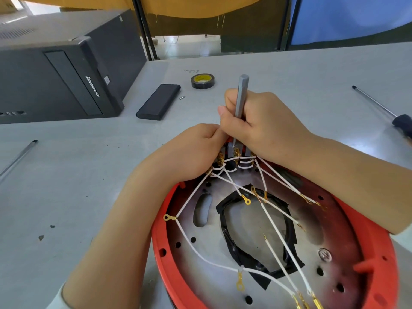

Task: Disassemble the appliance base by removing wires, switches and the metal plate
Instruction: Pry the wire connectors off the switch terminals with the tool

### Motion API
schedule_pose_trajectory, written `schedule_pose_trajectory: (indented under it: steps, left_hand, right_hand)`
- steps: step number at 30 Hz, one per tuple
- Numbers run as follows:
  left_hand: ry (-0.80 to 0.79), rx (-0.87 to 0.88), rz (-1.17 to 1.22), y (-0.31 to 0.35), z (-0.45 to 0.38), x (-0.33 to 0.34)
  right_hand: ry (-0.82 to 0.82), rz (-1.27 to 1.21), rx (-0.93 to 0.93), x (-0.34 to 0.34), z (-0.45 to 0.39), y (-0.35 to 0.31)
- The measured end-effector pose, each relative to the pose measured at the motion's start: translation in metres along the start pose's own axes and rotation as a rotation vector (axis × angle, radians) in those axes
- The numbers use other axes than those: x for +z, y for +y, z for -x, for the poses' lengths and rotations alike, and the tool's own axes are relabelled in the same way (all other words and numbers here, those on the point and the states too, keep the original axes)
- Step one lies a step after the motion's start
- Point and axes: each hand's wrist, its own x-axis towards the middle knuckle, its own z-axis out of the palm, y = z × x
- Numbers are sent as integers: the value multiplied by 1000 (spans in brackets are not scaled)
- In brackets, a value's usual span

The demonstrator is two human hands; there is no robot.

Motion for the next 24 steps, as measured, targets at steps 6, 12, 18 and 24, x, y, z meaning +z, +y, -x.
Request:
schedule_pose_trajectory:
  steps: [6, 12, 18, 24]
  left_hand:
    - [8, 11, -5, 0, 0, 0]
    - [-1, -4, 20, 0, -1, 0]
    - [11, -4, 23, -1, -2, 0]
    - [12, 2, 30, -1, -1, 1]
  right_hand:
    - [-8, 8, -19, -1, 1, -1]
    - [15, -23, 2, 0, 1, 0]
    - [32, -33, 10, 0, 1, -1]
    - [-6, -120, 144, 1, -8, 1]
